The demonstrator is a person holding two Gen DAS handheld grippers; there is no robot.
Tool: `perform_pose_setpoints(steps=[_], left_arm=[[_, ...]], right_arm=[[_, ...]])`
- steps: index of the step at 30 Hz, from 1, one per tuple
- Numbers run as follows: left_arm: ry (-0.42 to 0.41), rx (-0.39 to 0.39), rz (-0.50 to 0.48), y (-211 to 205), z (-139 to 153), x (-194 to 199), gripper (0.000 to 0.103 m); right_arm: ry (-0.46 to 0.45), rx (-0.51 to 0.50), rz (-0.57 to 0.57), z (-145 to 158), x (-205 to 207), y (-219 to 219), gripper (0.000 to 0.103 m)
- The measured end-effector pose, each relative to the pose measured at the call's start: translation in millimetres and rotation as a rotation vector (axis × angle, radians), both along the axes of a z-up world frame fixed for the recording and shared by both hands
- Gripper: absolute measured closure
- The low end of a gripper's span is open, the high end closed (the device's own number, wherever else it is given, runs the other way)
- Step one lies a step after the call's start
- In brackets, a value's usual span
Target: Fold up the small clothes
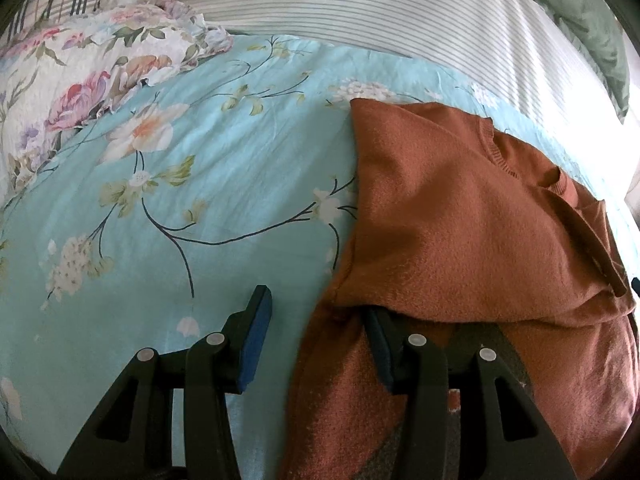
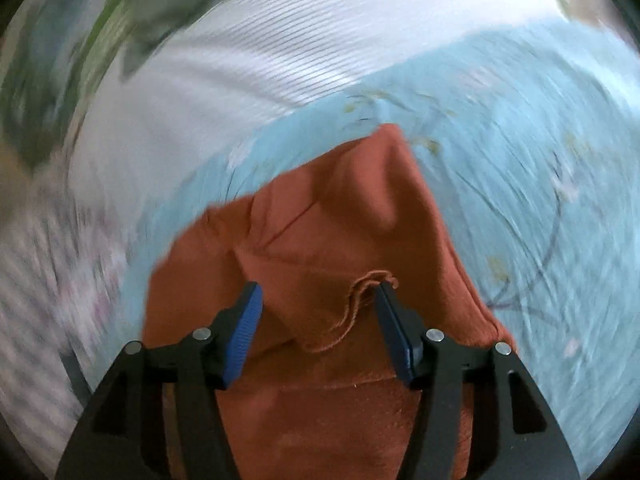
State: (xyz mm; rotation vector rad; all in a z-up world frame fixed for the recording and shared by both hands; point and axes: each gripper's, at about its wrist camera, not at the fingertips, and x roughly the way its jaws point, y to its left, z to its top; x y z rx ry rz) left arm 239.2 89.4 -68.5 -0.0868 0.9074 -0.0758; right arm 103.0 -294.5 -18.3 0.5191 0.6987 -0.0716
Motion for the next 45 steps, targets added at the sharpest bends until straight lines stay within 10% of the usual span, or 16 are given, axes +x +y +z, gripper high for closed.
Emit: perform_pose_setpoints(steps=[9, 11, 13, 24, 34, 41, 45], left_arm=[[-0.001, -0.002, 0.000, 1, -1, 1, 0.054], [-0.002, 0.002, -0.001, 1, -1, 1, 0.054], [-0.002, 0.000, -0.002, 1, -1, 1, 0.054], [-0.003, -0.012, 0.000, 1, -2, 1, 0.054], [-0.002, -0.034, 0.000, 3, -3, 2, 0.053], [0.000, -0.035, -0.001, 5, -3, 3, 0.053], [0.001, -0.026, 0.001, 4, -3, 3, 0.053]], right_arm=[[0.122, -0.518, 0.283, -19, 20, 58, 0.040], [0.136, -0.570, 0.294, -23, 27, 58, 0.075], [0.131, -0.538, 0.286, -20, 34, 51, 0.097], [-0.069, 0.262, 0.199, 41, 21, -46, 0.098], [0.152, 0.103, 0.023, -16, 70, -68, 0.098], [0.100, 0.004, -0.074, -15, 50, -59, 0.097], [0.070, -0.025, 0.063, -8, 43, -28, 0.097]])
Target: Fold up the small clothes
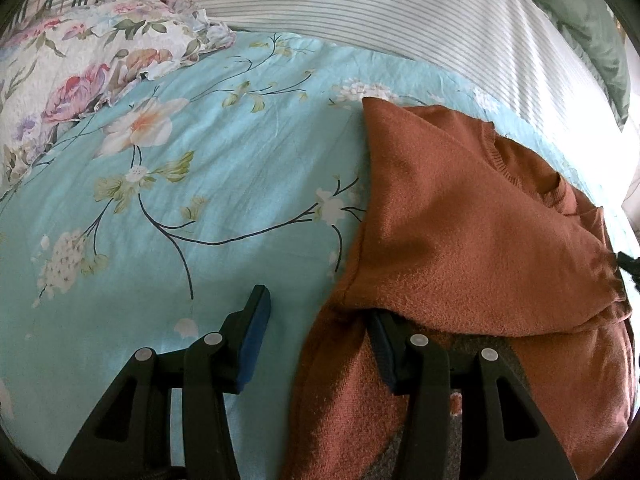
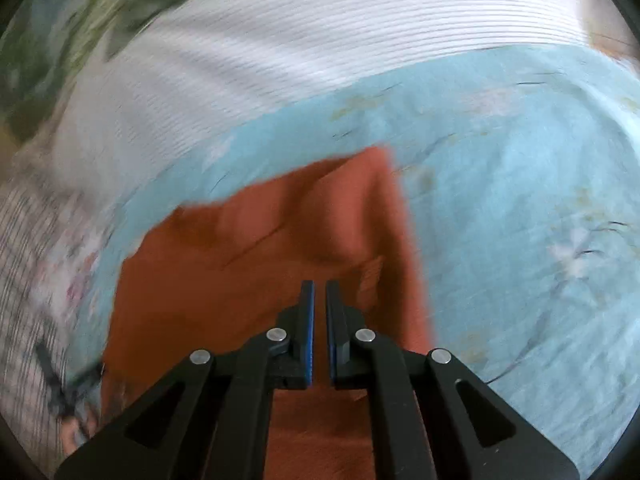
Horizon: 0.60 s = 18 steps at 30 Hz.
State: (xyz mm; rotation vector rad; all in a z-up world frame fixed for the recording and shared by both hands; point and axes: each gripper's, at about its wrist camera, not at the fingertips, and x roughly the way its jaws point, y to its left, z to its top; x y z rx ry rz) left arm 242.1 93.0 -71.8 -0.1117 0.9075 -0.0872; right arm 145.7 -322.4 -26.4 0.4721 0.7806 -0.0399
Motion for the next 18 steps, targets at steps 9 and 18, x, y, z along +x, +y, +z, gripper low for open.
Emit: perform_pose_setpoints(steps=[9, 18], left_arm=[[-0.005, 0.031, -0.009, -2, 9, -11, 0.053], [0.044, -0.089, -0.038, 23, 19, -58, 0.050]], right_arm=[[0.062, 0.024, -0.056, -7, -32, -10, 0.096], [0.029, 0.093, -0.073, -5, -136, -27, 0.049]])
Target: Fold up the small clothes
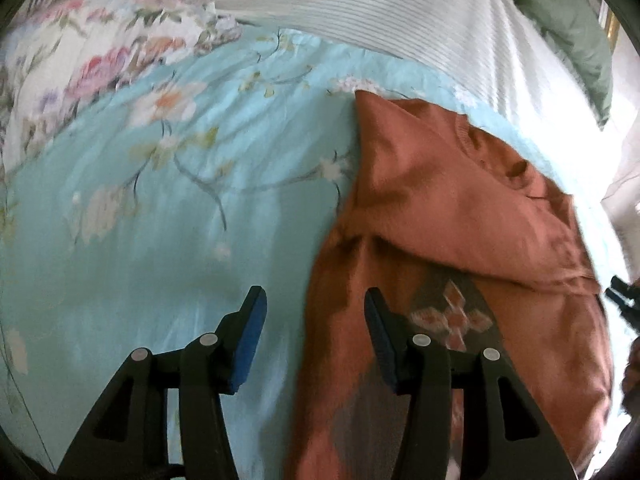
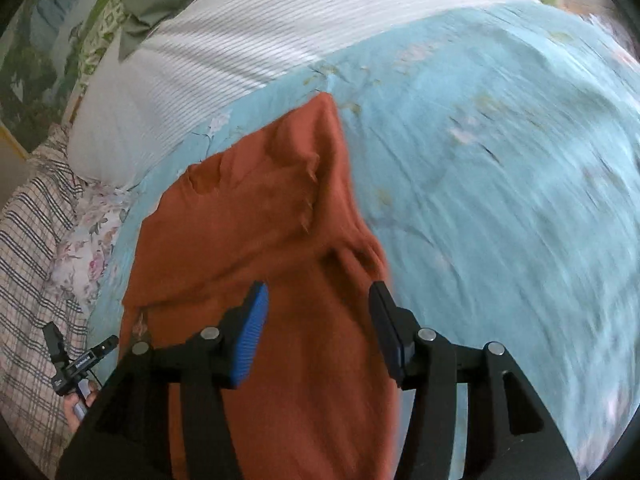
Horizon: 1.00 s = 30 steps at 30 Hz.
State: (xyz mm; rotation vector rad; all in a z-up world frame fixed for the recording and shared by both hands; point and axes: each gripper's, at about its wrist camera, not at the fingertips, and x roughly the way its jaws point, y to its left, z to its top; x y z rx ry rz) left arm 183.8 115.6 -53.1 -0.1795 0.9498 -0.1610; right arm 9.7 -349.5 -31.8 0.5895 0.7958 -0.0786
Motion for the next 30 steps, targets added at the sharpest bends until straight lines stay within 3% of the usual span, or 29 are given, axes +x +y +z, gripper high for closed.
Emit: perform_pose_setpoints(steps=[6, 12, 18, 25, 27, 28, 29, 30], left_arm=[[0.070, -0.093, -0.111, 9, -9, -51, 0.044], [0.100, -0.204, -0.223, 10, -16, -104, 0.039], [0.089, -0.270, -0.293, 19, -17, -152, 0.034], [0.122, -0.320, -0.339, 31, -24, -183, 0.034], [0.131, -0.328, -0.347, 30, -25, -186, 0.034], [0.131, -0.323, -0.354, 29, -25, -187, 0.036], [0.131, -0.315, -0.361, 28, -26, -188, 0.036], [0.130, -0.310, -0.366, 27, -26, -189, 0.040]], right_arm=[[-0.004, 0.091, 0.002, -24, -60, -3, 0.049], [-0.066, 0.246, 0.165, -33, -104, 28, 0.049], [-0.077, 0.287, 0.326, -40, -133, 59, 0.049], [-0.116, 0.304, 0.371, -52, -144, 70, 0.052], [-0.119, 0.313, 0.365, -55, -144, 67, 0.059], [-0.114, 0.313, 0.360, -57, -145, 65, 0.071], [-0.106, 0.309, 0.357, -58, -144, 64, 0.091], [-0.093, 0.304, 0.362, -60, -145, 64, 0.097]])
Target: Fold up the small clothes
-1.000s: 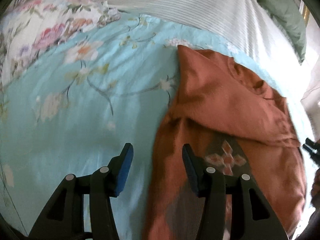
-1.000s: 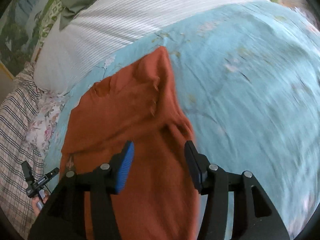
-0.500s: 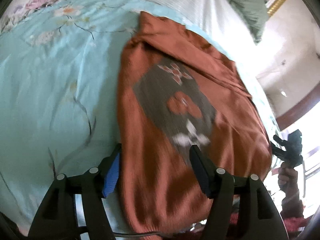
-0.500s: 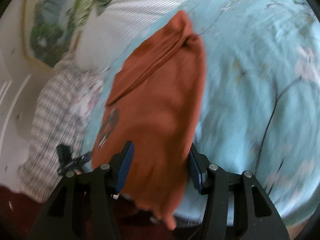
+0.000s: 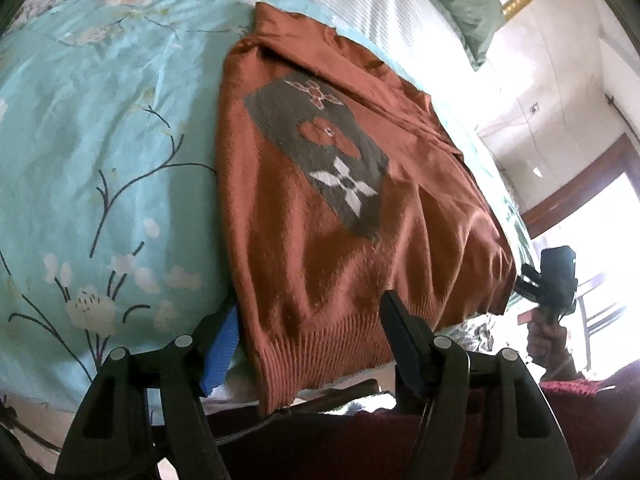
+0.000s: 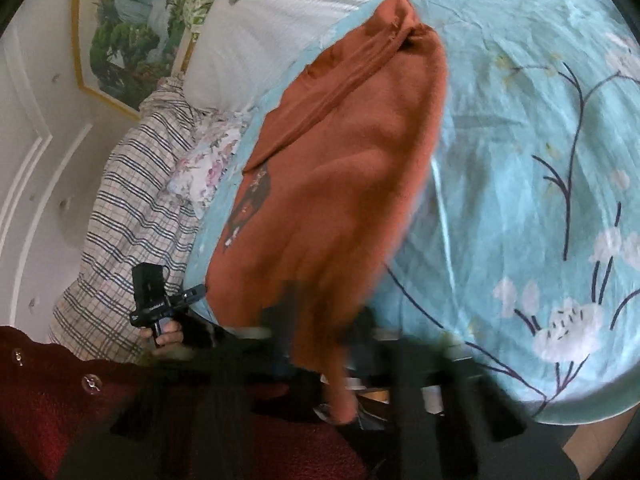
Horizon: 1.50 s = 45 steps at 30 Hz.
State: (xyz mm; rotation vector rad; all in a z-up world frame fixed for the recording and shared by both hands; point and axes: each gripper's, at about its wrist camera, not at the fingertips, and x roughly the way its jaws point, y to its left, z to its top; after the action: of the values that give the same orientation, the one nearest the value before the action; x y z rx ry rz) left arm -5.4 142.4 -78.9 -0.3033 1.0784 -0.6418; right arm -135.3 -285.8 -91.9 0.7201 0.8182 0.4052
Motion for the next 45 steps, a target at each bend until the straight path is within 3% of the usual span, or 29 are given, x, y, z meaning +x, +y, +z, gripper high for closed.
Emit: perform_pose_setpoints(steps=[2, 4, 7, 11, 15, 18, 20, 21, 22, 24, 29, 35, 40, 45], left_arm=[[-0.007, 0.020, -0.001, -2, -1, 0, 0.054], [-0.022, 0.057, 0.002, -4, -2, 0, 0.092], [-0.028, 0.064, -0.004, 0, 0, 1, 0.092], [-0.026, 0.096, -0.026, -3, 1, 1, 0.090], [0.032, 0.056, -0.059, -2, -6, 5, 0.071], [0.061, 0.037, -0.083, -3, -8, 6, 0.066], [0.057, 0.055, -0.103, -6, -9, 6, 0.069], [0.049, 0.068, -0.113, -8, -9, 4, 0.075], [0.035, 0.086, -0.117, -10, -9, 3, 0.092], [0.025, 0.104, -0.118, -11, -9, -1, 0.093], [-0.028, 0.061, -0.098, 0, 6, -14, 0.095], [-0.023, -0.050, -0.068, 14, 18, -14, 0.095], [0.015, -0.009, -0.076, 11, 3, -12, 0.095], [0.061, -0.030, -0.057, 19, -14, -11, 0.095]], right_arm=[[-0.001, -0.017, -0.001, 2, -2, -2, 0.097], [-0.025, 0.014, -0.008, 7, -8, -9, 0.097], [-0.059, 0.069, -0.003, 11, -13, -18, 0.097], [0.003, 0.069, 0.030, 0, -6, -14, 0.093], [0.044, 0.027, 0.075, -10, -2, -3, 0.092], [0.031, 0.028, 0.083, -12, -1, 2, 0.092], [0.003, 0.045, 0.086, -8, -3, 1, 0.095], [-0.018, 0.062, 0.088, -4, -5, 0, 0.095], [-0.037, 0.079, 0.087, 0, -6, -3, 0.095], [-0.080, 0.116, 0.084, 9, -11, -9, 0.095], [-0.144, 0.180, 0.077, 24, -11, -17, 0.095], [-0.170, 0.204, 0.086, 29, -6, -15, 0.095], [-0.155, 0.200, 0.071, 24, -11, -19, 0.095], [-0.145, 0.203, 0.071, 20, -12, -19, 0.095]])
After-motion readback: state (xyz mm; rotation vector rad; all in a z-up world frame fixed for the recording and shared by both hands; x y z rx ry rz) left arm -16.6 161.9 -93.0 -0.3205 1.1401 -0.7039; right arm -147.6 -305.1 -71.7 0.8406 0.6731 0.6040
